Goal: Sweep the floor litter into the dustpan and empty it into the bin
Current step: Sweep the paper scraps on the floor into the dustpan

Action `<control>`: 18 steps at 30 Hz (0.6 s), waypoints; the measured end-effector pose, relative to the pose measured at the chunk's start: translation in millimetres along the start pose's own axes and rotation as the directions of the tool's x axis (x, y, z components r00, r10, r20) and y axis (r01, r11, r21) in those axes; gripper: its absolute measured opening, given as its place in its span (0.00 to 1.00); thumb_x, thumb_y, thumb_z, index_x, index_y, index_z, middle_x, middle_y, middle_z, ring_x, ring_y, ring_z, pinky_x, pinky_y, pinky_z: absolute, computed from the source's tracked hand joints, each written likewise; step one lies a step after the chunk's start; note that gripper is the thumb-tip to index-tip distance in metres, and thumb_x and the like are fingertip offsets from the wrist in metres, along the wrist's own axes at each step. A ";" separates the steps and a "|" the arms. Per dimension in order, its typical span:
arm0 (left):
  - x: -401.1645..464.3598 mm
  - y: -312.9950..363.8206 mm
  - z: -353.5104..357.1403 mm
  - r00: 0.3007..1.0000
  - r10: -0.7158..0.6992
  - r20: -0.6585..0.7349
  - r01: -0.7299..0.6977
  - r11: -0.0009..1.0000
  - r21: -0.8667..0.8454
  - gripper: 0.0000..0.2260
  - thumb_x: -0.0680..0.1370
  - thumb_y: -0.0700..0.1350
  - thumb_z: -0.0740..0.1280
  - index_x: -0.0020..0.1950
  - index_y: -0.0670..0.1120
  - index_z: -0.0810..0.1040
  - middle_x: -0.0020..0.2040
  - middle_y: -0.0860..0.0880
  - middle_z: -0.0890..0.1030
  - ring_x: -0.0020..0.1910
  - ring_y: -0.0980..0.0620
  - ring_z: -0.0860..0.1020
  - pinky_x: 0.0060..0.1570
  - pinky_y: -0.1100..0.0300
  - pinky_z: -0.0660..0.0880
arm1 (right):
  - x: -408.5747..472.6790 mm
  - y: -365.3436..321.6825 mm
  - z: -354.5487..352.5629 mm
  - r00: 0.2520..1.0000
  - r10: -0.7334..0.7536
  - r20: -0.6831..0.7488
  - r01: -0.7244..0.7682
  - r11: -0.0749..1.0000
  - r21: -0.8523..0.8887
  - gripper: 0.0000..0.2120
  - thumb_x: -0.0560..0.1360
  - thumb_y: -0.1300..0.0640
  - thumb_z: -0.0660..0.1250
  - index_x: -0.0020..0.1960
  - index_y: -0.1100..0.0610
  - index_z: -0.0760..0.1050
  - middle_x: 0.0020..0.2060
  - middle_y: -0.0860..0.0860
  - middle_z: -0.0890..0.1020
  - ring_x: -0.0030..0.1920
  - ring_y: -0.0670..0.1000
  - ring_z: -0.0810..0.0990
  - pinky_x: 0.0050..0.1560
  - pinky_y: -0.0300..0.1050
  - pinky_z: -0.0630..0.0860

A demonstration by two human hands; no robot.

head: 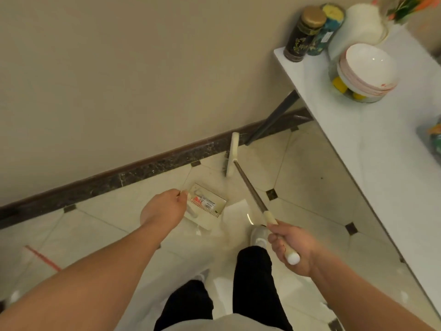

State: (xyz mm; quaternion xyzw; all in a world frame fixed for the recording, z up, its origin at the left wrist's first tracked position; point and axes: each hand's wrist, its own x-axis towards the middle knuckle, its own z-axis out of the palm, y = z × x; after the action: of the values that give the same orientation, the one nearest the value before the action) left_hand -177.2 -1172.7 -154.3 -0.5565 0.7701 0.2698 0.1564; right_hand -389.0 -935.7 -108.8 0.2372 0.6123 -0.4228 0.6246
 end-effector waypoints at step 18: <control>-119.2 -186.9 -15.2 0.979 -0.100 -0.176 0.115 0.990 0.078 0.21 0.83 0.58 0.52 0.63 0.50 0.80 0.57 0.43 0.84 0.50 0.41 0.79 0.45 0.53 0.74 | 54.0 197.7 54.0 0.926 0.053 -0.373 -0.160 0.951 -0.263 0.05 0.80 0.60 0.64 0.53 0.62 0.73 0.47 0.60 0.80 0.35 0.54 0.78 0.23 0.36 0.72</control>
State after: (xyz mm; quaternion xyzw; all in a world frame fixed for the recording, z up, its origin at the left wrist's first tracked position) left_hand 39.2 -1133.4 -122.7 -0.6112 0.7605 0.1777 0.1282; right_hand -202.4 -887.7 -197.3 0.2505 0.7577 -0.2431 0.5514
